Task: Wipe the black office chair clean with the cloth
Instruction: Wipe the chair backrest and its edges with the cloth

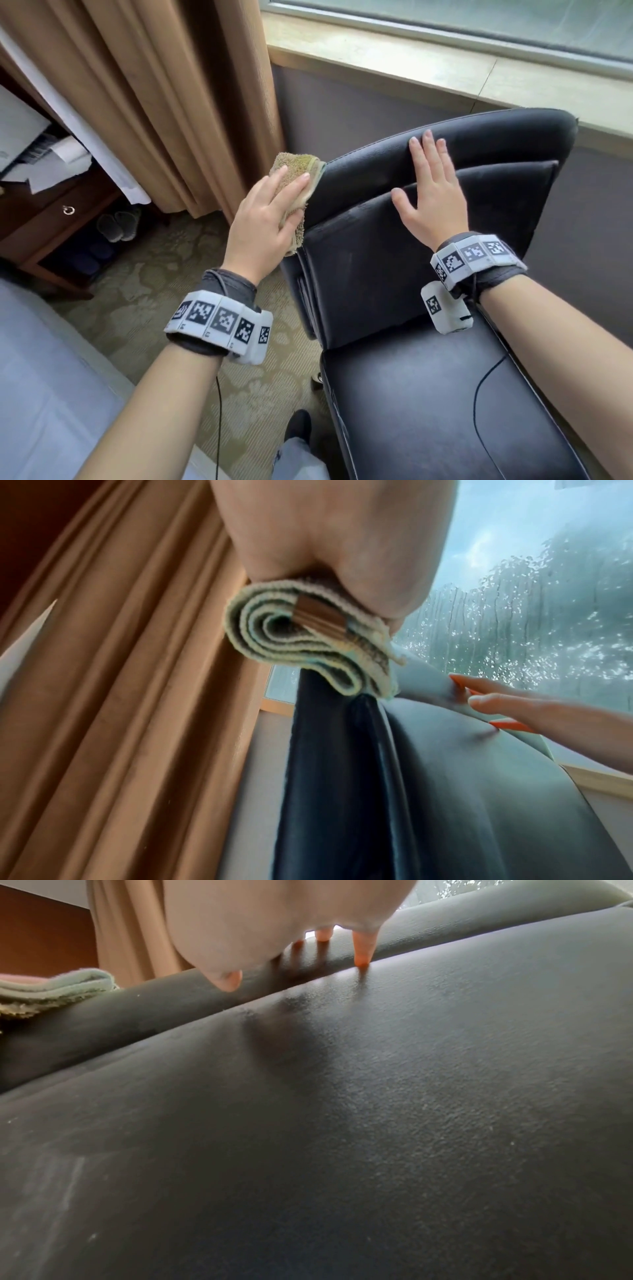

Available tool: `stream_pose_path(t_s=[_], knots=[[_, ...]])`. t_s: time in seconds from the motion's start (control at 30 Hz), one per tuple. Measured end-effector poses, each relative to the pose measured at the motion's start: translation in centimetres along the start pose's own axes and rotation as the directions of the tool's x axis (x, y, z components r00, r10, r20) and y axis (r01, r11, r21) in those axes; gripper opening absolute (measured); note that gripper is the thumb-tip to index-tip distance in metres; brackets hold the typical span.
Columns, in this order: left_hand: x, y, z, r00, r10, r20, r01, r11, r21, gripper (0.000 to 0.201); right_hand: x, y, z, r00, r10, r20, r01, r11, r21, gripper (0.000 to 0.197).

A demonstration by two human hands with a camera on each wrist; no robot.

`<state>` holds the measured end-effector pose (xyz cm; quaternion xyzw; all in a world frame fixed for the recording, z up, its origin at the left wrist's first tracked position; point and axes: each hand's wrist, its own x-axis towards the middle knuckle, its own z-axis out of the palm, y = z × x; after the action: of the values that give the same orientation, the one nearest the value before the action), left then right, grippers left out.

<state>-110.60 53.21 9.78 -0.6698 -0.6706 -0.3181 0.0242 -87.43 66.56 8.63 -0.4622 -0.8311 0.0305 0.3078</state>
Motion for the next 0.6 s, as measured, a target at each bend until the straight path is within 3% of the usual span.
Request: stream_pose_path(t_s=[0.17,0.33,0.47,0.6], knots=[[1.1,1.6,0.4,0.997,0.022,-0.075,-0.01,0.986,0.167,0.046,0.0,-0.9,0.1,1.0,0.022,0.001,-0.022,0.998,0.059,0.07],[4.6,3.3,1.1,0.994,0.108,0.025,-0.111,0.953,0.281,0.048,0.1,-0.4,-0.4,0.999,0.031,0.012,-0.032,0.997,0.064,0.069],[4.4,3.0,0.8,0.992,0.12,0.034,-0.125,0.957,0.261,0.048,0.0,-0.6,-0.3,0.999,0.036,0.003,-0.037,0.998,0.058,0.07],[1.5,1.5,-0.2,0.998,0.05,-0.025,-0.046,0.985,0.168,0.047,-0.1,-1.0,-0.1,0.999,0.034,-0.013,-0.033,0.997,0.066,0.07]])
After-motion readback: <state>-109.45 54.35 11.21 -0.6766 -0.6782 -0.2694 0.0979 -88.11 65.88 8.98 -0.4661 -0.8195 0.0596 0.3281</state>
